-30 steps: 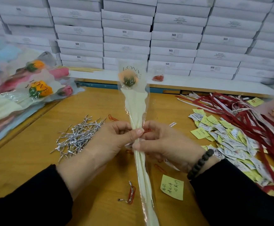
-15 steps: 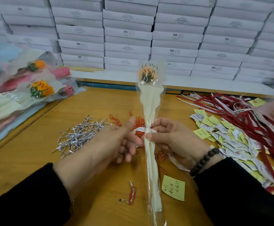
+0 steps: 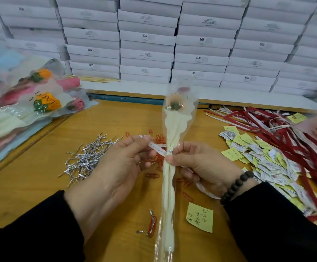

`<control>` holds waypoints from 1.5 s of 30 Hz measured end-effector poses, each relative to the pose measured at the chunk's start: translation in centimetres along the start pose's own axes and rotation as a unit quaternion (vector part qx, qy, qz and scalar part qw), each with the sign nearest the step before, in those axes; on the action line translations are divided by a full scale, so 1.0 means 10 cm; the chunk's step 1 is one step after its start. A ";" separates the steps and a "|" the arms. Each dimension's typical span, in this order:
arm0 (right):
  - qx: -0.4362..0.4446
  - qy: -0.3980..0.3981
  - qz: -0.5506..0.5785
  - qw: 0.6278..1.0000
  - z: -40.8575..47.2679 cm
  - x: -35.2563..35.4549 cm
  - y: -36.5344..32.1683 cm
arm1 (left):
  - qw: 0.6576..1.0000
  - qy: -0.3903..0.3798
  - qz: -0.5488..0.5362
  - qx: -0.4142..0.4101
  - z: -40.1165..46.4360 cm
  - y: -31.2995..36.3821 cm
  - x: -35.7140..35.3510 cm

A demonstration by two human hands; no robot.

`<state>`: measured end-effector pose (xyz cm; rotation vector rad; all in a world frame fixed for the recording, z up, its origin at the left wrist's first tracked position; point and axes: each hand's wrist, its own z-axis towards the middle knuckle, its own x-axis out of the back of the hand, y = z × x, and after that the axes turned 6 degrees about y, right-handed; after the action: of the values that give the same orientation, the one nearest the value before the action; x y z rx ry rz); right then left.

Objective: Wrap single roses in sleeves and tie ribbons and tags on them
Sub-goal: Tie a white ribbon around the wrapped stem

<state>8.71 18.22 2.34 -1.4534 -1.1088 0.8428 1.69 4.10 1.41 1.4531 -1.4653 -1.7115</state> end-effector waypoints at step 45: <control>-0.018 -0.067 -0.307 0.949 -0.10 -0.04 -0.12 | 0.915 -0.044 0.374 -0.147 0.00 -0.05 0.02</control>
<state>9.32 17.47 3.68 -0.9889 -1.5728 0.4794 1.81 4.10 0.85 0.5408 -1.4591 -1.4168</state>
